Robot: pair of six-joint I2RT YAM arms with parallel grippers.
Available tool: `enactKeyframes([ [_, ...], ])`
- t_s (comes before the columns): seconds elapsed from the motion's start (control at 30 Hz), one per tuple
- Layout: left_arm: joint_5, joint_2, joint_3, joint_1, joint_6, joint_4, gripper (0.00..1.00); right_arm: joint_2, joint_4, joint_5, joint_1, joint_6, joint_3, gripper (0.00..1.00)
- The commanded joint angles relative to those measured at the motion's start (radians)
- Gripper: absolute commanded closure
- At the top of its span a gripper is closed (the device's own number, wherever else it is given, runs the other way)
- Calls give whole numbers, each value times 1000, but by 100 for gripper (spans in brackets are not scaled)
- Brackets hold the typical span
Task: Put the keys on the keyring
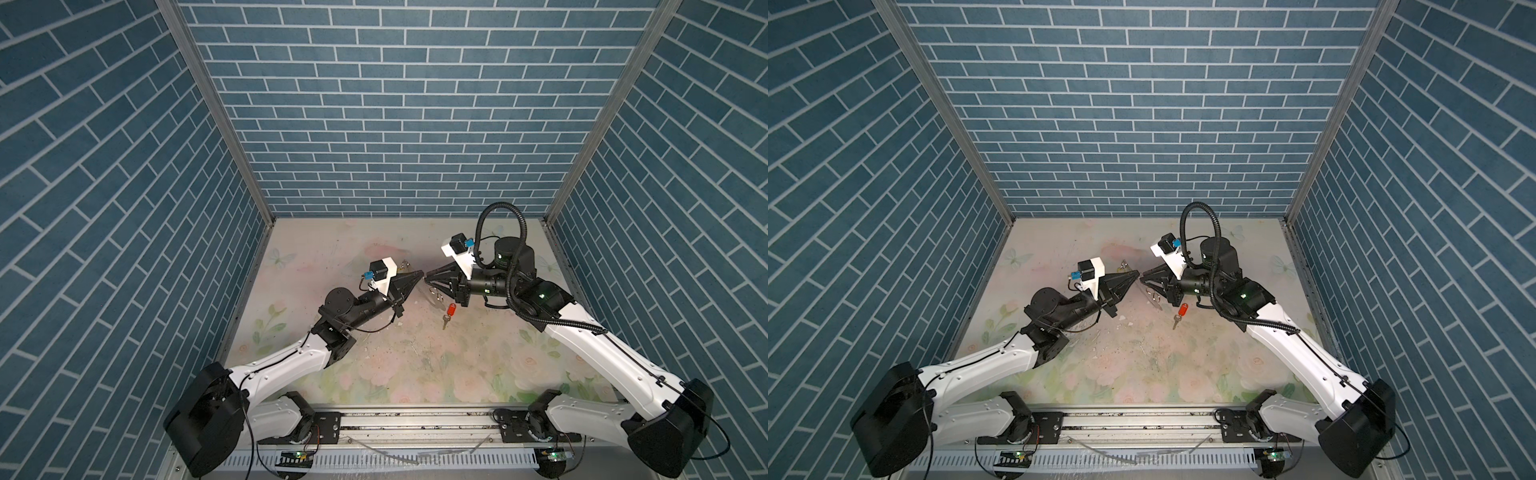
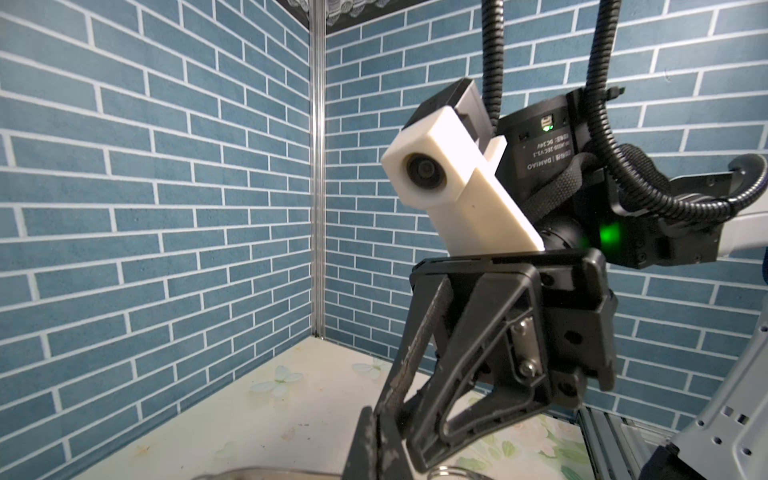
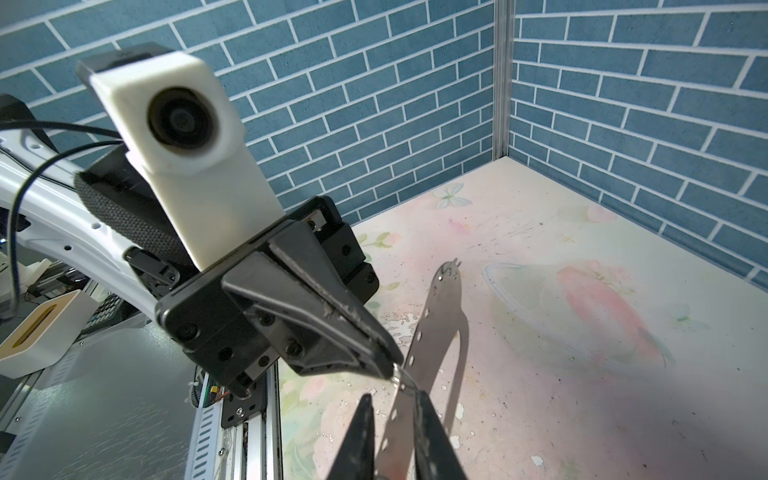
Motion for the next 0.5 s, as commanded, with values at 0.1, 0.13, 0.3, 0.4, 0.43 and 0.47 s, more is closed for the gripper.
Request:
enactKeyframes([
  [0.1, -20, 58, -57, -4, -24, 335, 100, -31, 44, 30, -4, 30, -32, 84],
  [0.13, -21, 73, -63, -4, -22, 372, 100, -34, 44, 31, -6, 30, -30, 84],
  [0.3, 2, 100, -29, -5, -8, 372, 100, -35, 72, 31, -10, 55, -27, 84],
  [0.4, 18, 108, -11, -4, -8, 372, 100, -33, 115, 30, -12, 78, -36, 83],
  [0.43, 26, 109, -6, -4, -8, 372, 100, -30, 123, 23, -13, 80, -34, 83],
  [0.47, 35, 111, 0, -4, -9, 372, 100, -23, 121, 18, -14, 78, -27, 83],
])
